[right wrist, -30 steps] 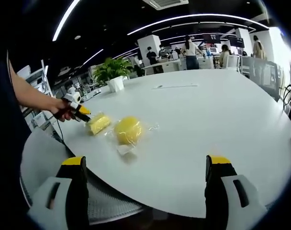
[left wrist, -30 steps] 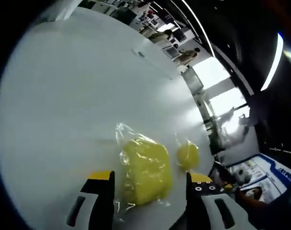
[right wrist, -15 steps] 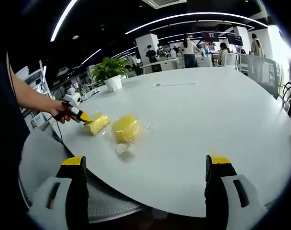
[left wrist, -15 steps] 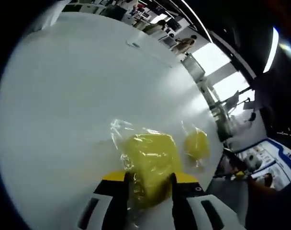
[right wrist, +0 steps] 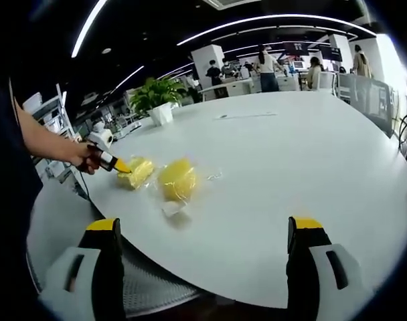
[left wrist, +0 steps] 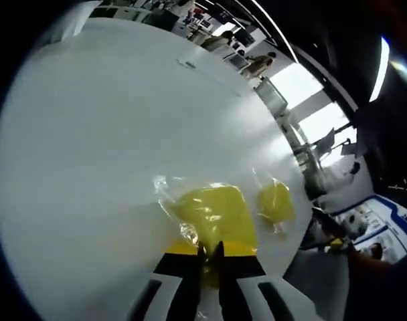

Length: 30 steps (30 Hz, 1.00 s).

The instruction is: Compare the silicone blocks by pressing each to a similar depth, holding the contact briefly, and releasing to observe deformation and rebound differences across the visible hardness samples.

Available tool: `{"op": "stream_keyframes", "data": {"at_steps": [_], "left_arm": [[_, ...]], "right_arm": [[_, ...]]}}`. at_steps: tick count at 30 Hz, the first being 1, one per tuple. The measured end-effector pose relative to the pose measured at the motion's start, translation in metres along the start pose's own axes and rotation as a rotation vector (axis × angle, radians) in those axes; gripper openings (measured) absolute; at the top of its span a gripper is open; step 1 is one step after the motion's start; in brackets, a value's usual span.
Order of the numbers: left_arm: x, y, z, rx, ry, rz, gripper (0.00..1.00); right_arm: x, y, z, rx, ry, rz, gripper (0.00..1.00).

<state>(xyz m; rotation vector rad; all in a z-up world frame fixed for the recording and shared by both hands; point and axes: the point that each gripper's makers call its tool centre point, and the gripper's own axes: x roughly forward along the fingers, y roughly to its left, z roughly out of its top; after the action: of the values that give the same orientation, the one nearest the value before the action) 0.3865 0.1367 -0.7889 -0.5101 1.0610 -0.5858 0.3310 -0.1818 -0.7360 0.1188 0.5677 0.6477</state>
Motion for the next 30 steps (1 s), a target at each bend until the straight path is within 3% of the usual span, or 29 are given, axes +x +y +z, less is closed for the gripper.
{"op": "stream_keyframes", "data": {"at_steps": [6, 22, 30], "left_arm": [[0.000, -0.007, -0.001, 0.034, -0.023, 0.010, 0.00], [-0.010, -0.016, -0.001, 0.055, -0.136, 0.010, 0.00], [-0.023, -0.028, 0.015, 0.078, -0.219, -0.019, 0.00]], "right_arm": [[0.003, -0.001, 0.011, -0.010, -0.009, 0.007, 0.97], [0.001, 0.001, 0.012, -0.014, -0.014, 0.023, 0.97], [0.000, 0.000, 0.022, -0.016, -0.034, 0.027, 0.97]]}}
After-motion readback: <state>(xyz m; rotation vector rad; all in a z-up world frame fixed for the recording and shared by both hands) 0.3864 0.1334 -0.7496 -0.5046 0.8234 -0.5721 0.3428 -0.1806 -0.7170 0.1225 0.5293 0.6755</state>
